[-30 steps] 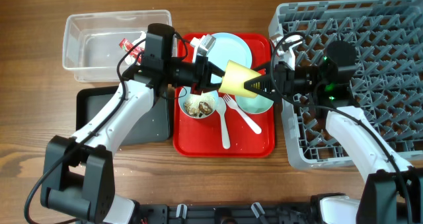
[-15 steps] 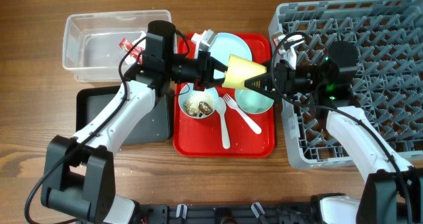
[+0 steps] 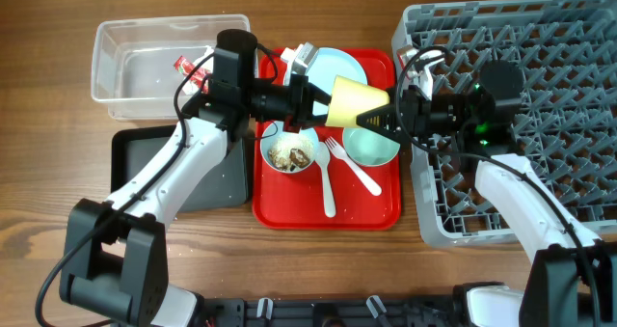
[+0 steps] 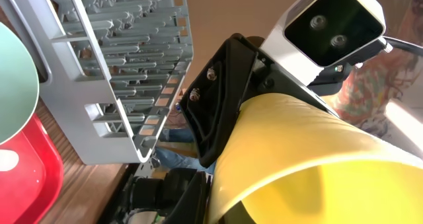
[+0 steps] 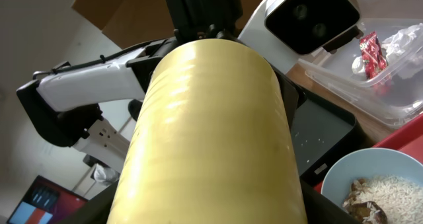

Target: Sort waste into correct bins and load items into the dishwasher rack

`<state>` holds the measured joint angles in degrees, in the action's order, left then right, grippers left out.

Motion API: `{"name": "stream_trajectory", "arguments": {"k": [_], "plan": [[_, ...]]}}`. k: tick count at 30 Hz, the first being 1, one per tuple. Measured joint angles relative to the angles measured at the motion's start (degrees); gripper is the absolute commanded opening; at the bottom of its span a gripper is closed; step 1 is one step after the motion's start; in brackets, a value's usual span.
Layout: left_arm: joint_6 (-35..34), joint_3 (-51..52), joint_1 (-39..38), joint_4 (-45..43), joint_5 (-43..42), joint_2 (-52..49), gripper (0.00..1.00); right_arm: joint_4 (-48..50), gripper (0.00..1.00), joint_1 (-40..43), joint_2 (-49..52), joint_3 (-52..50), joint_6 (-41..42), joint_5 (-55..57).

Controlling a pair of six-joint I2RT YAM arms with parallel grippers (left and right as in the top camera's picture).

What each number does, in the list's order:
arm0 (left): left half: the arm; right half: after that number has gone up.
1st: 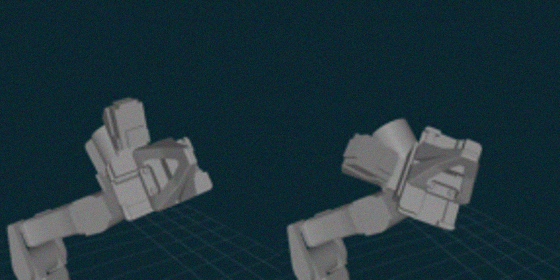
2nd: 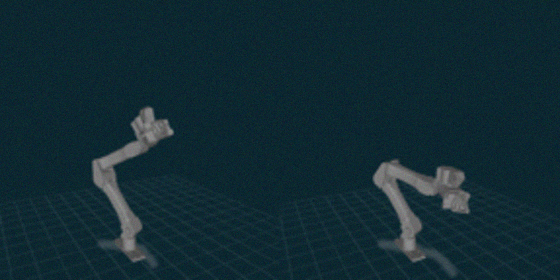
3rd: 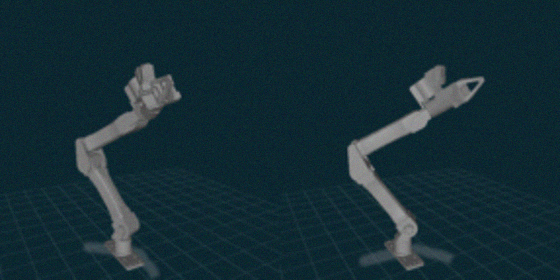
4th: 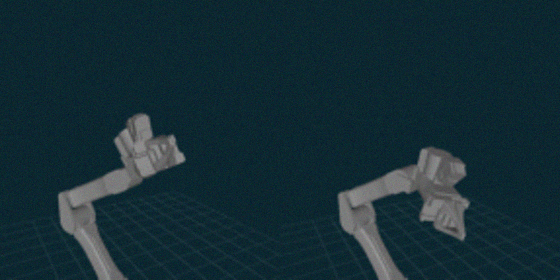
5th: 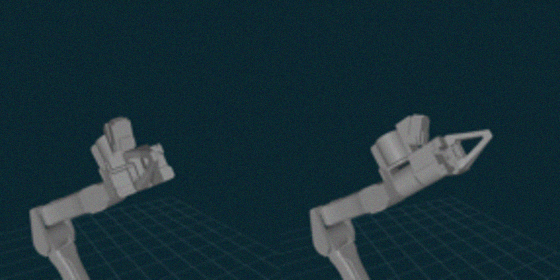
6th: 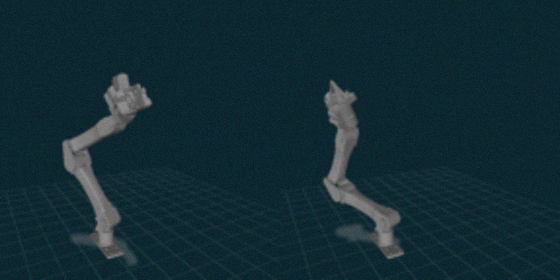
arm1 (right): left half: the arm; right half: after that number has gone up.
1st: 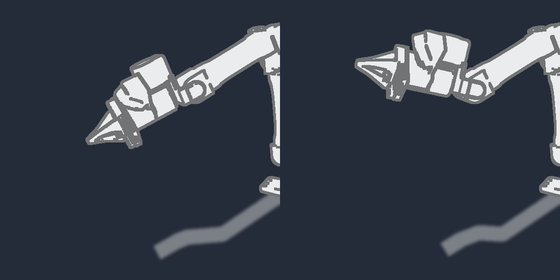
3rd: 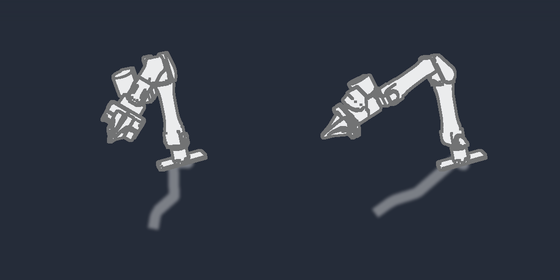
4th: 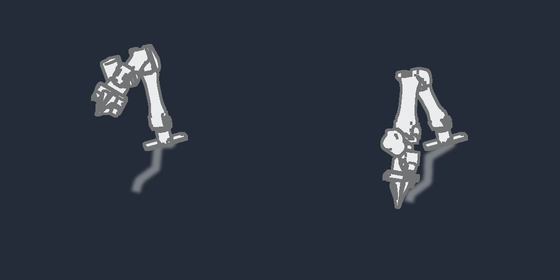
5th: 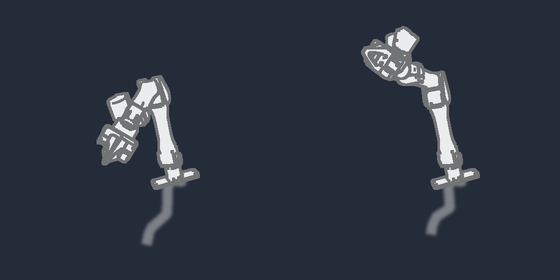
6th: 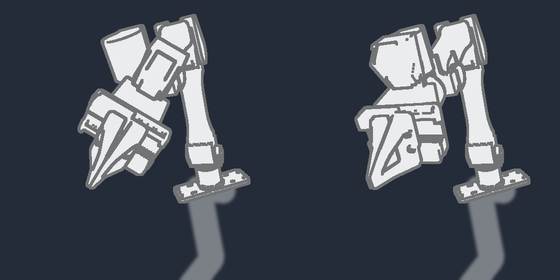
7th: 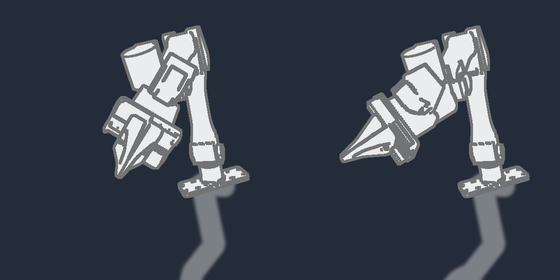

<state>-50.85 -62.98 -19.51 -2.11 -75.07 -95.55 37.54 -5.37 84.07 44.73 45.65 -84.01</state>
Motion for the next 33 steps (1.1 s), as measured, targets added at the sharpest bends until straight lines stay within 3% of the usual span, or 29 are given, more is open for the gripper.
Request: {"name": "stream_trajectory", "arguments": {"k": [3, 5, 11, 15, 16, 17, 28, 33], "plan": [[-0.17, 0.00, 0.00, -0.02, -0.02, 0.00, 0.04, 0.02, 0.60, 0.00, 0.00, -0.02, 0.00, 0.00], [-0.35, 0.00, 0.00, -0.02, -0.02, 0.00, 0.04, 0.04, 0.77, 0.00, 0.00, 0.00, 0.00, 0.00], [-0.52, -0.09, -0.04, -0.07, 0.37, 0.00, 0.04, 2.45, 0.75, -0.02, 0.07, -0.04, 0.44, 0.00], [-0.52, -0.42, -0.04, -0.09, 0.20, 0.26, 0.04, 3.91, 0.65, -0.02, 0.15, -0.07, 0.68, 0.02], [-0.52, -0.42, -0.04, -0.09, 0.15, 0.28, 0.04, 3.89, 0.66, 0.00, 0.15, -0.07, 0.63, 0.02], [-0.52, -0.44, -0.04, -0.09, 0.04, 0.31, 0.04, 3.89, 0.74, 0.00, 0.15, -0.07, 0.61, 0.04], [-0.52, -0.81, -0.07, -0.28, 0.17, 0.44, 0.04, 8.63, 0.78, -0.02, 0.15, -0.11, 0.63, 0.96], [-0.52, -0.81, -0.26, -0.02, 0.24, 0.42, 0.04, 8.90, 0.67, -0.02, 0.15, -0.11, 0.61, 2.05]]}}
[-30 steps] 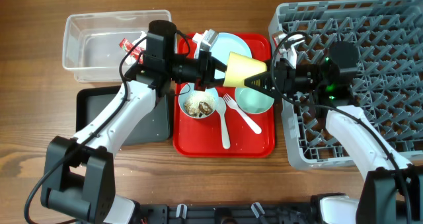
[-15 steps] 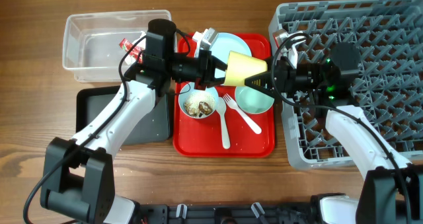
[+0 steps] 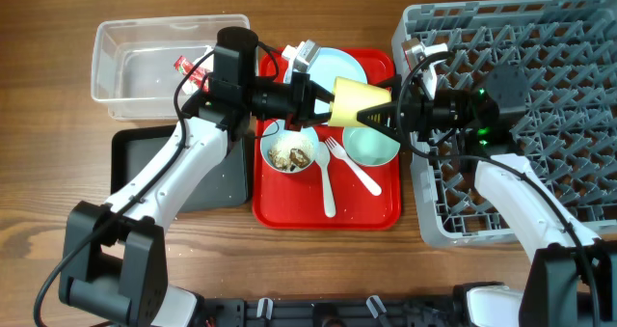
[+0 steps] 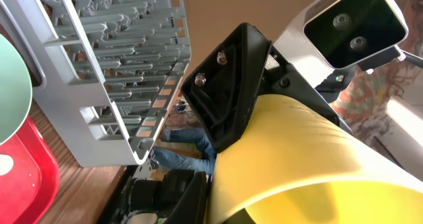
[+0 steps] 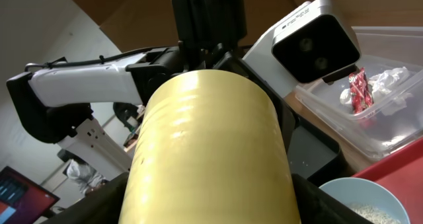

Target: Sort waste into correct bins and load items into the dishwasher rack

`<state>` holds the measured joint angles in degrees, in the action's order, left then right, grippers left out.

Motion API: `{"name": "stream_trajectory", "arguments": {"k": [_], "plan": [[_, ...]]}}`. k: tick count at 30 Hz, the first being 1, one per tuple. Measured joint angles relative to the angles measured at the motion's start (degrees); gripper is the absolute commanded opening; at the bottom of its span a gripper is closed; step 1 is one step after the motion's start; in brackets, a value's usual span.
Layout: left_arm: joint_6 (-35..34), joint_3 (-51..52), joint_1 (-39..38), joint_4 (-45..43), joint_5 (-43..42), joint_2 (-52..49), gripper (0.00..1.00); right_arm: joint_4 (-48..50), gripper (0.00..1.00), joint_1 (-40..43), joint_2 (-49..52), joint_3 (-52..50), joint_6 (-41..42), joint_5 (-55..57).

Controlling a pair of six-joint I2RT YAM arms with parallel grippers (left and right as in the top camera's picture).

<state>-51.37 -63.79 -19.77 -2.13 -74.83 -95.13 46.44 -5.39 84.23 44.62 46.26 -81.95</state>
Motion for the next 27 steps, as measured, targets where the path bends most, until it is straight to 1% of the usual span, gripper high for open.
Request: {"name": "stream_trajectory", "arguments": {"k": [4, 5, 7, 12, 13, 15, 16, 18, 20, 27], "plan": [[0.02, 0.00, 0.00, -0.02, -0.07, 0.00, 0.04, 0.00, 0.66, 0.00, 0.00, 0.00, 0.02, 0.20], [0.02, 0.00, 0.00, -0.02, -0.07, 0.02, 0.04, 0.00, 0.61, 0.00, 0.00, 0.00, 0.02, 0.20], [0.02, 0.00, 0.00, -0.02, -0.07, 0.00, 0.04, 0.00, 0.56, 0.00, 0.00, 0.00, 0.02, 0.15], [0.02, 0.00, 0.00, -0.02, -0.07, 0.00, 0.07, 0.00, 0.49, 0.00, 0.00, 0.00, 0.02, 0.15], [0.00, 0.00, 0.00, -0.02, -0.04, 0.00, 0.08, 0.00, 0.49, 0.00, 0.00, 0.00, 0.00, 0.15], [-0.02, 0.00, -0.02, 0.13, 0.00, 0.00, 0.18, 0.11, 0.47, 0.00, 0.00, 0.00, -0.02, 0.11], [-0.07, 0.00, -0.07, 0.20, 0.13, 0.00, 0.25, 0.17, 0.46, 0.00, 0.00, 0.00, -0.02, -0.04], [-0.37, 0.07, -0.11, 0.61, 1.01, -0.02, 0.31, 0.39, 0.42, -0.04, 0.00, 0.00, -0.02, -0.20], [-0.17, 0.09, -0.11, 0.66, 1.64, -0.02, 0.32, 0.39, 0.38, -0.07, 0.00, 0.00, -0.02, -0.33], [0.04, 0.09, -0.13, 0.66, 2.54, -0.02, 0.33, 0.39, 0.34, -0.07, 0.00, 0.00, 0.00, -0.31]]}}
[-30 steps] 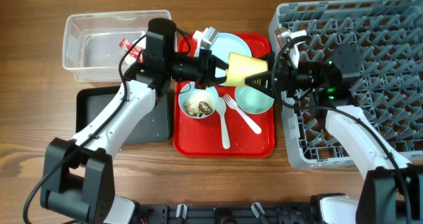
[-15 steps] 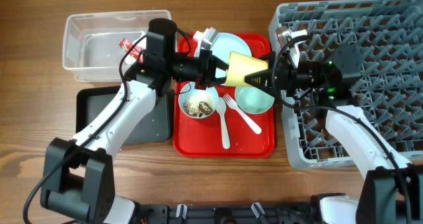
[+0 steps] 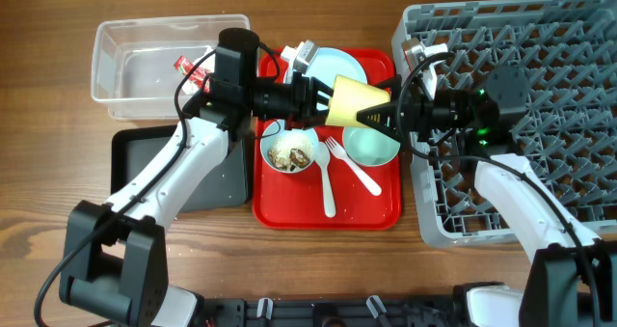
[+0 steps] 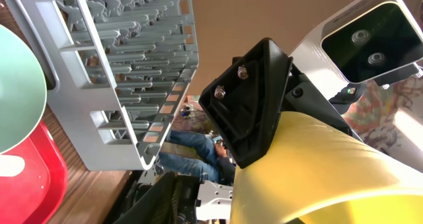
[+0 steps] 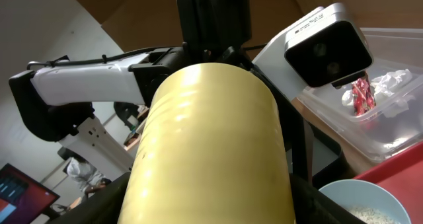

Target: Sort waste into correct bins and load items into the dishwasher rack

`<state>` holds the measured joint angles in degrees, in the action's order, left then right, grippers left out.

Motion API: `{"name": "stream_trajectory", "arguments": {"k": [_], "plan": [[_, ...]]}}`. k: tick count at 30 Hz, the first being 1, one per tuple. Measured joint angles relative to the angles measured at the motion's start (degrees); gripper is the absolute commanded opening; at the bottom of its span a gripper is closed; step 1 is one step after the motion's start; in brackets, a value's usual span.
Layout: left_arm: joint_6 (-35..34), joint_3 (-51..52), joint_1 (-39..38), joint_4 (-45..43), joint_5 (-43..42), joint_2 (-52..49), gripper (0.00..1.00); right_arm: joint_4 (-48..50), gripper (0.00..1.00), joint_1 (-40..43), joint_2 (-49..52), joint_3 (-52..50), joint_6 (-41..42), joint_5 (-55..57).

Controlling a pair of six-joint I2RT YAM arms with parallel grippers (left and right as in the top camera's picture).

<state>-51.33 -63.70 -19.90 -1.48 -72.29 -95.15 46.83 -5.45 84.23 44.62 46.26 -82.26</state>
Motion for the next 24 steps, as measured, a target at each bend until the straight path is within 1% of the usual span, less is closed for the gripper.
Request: {"name": "stream_trajectory", "arguments": {"k": [2, 20, 24], "plan": [[0.02, 0.00, 0.00, 0.00, 0.00, 0.00, 0.34, 0.00, 0.32, 0.00, 0.00, 0.00, 0.00, 0.00], [0.20, 0.00, 1.86, 0.00, -1.40, 0.00, 0.35, 0.00, 0.32, 0.00, 0.00, 0.00, 0.00, -0.02], [0.20, 0.00, 4.15, 0.00, -3.08, 0.00, 0.36, 0.00, 0.32, 0.00, 0.00, 0.00, 0.02, -0.02]]}}
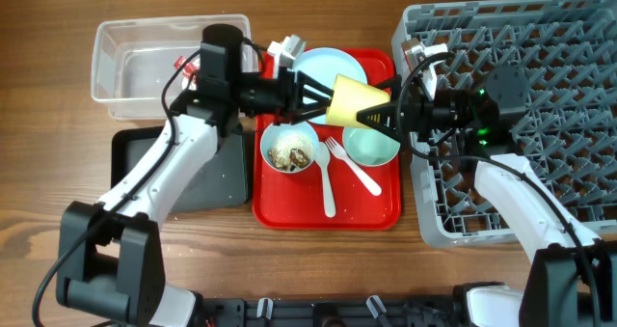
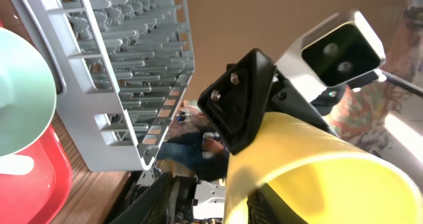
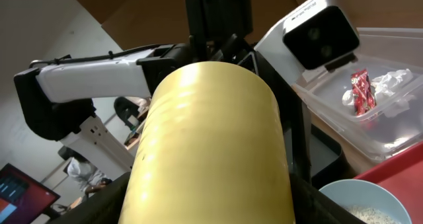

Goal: Sort waste into correct bins and load items into the dishwasher rack
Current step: 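Release the cup from the left gripper and move right gripper over rack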

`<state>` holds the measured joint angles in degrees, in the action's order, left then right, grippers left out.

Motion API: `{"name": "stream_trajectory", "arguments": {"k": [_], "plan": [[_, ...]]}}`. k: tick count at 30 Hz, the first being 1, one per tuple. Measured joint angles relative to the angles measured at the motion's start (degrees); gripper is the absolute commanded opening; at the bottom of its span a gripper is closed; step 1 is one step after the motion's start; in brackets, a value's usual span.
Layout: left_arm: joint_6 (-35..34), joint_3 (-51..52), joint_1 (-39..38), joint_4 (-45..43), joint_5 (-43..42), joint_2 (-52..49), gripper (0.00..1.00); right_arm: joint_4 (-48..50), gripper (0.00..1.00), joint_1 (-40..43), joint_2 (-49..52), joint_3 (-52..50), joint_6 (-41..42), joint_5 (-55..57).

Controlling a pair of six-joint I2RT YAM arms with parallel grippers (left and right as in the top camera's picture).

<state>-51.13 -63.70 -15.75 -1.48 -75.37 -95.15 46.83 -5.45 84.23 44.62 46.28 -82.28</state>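
Observation:
A yellow cup [image 1: 359, 99] hangs on its side over the red tray [image 1: 386, 211], its open mouth toward the left arm. My right gripper [image 1: 390, 115] is shut on the cup's body, which fills the right wrist view [image 3: 215, 151]. My left gripper [image 1: 307, 95] stands open just left of the cup's rim, with one finger [image 2: 168, 201] apart from it; the rim and inside show in the left wrist view [image 2: 330, 178]. The grey dishwasher rack [image 1: 540, 76] lies to the right.
On the tray are a bowl of food scraps [image 1: 289, 151], a green bowl [image 1: 376, 146], a fork [image 1: 349, 166], a white spoon [image 1: 326, 182] and a light blue plate [image 1: 323, 67]. A clear bin [image 1: 145, 62] holding wrappers and a black tray [image 1: 135, 153] lie left.
My left arm has drawn back to the left, away from the cup, its fingers spread wider. The cup and my right gripper have stayed where they were.
Both grippers were at the yellow cup above the tray, the left at its mouth end and the right on its body. The right kept its hold while the left fingers parted, and now the left stands back, open, and the right alone holds the cup.

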Motion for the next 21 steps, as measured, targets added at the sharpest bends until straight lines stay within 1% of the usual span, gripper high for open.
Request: {"name": "stream_trajectory", "arguments": {"k": [2, 4, 7, 11, 12, 15, 18, 21], "plan": [[0.00, 0.00, 1.86, 0.00, -0.94, 0.09, 0.37, -0.02, 0.32, 0.00, 0.00, 0.00, 0.02, -0.02], [0.00, 0.00, 4.70, 0.09, -0.59, 0.24, 0.36, 0.24, 0.28, -0.28, -0.04, 0.00, 0.04, -1.38], [0.00, 0.22, 7.56, 0.20, -0.57, 0.98, 0.36, 0.28, 0.27, -0.42, -0.04, 0.00, 0.04, -1.79], [0.04, 0.22, 10.45, 0.17, -0.59, 2.82, 0.35, 0.42, 0.16, -0.42, -0.04, 0.00, 0.02, -1.95], [0.44, 0.22, 10.84, 0.17, -0.57, 3.02, 0.34, 0.42, 0.10, -0.42, -0.04, 0.00, 0.04, -1.95], [1.86, 0.22, 11.28, 0.17, -0.55, 3.04, 0.33, 0.42, 0.04, -0.42, -0.04, 0.00, 0.07, -1.92], [3.65, 0.22, 11.28, 0.28, -0.13, 3.04, 0.31, 0.42, 0.04, -0.42, -0.04, 0.00, 0.20, -1.88], [7.19, 0.26, 11.28, 3.45, 1.99, 3.04, 0.31, 0.44, 0.04, -0.42, -0.04, 0.00, 0.20, -0.33]]}}
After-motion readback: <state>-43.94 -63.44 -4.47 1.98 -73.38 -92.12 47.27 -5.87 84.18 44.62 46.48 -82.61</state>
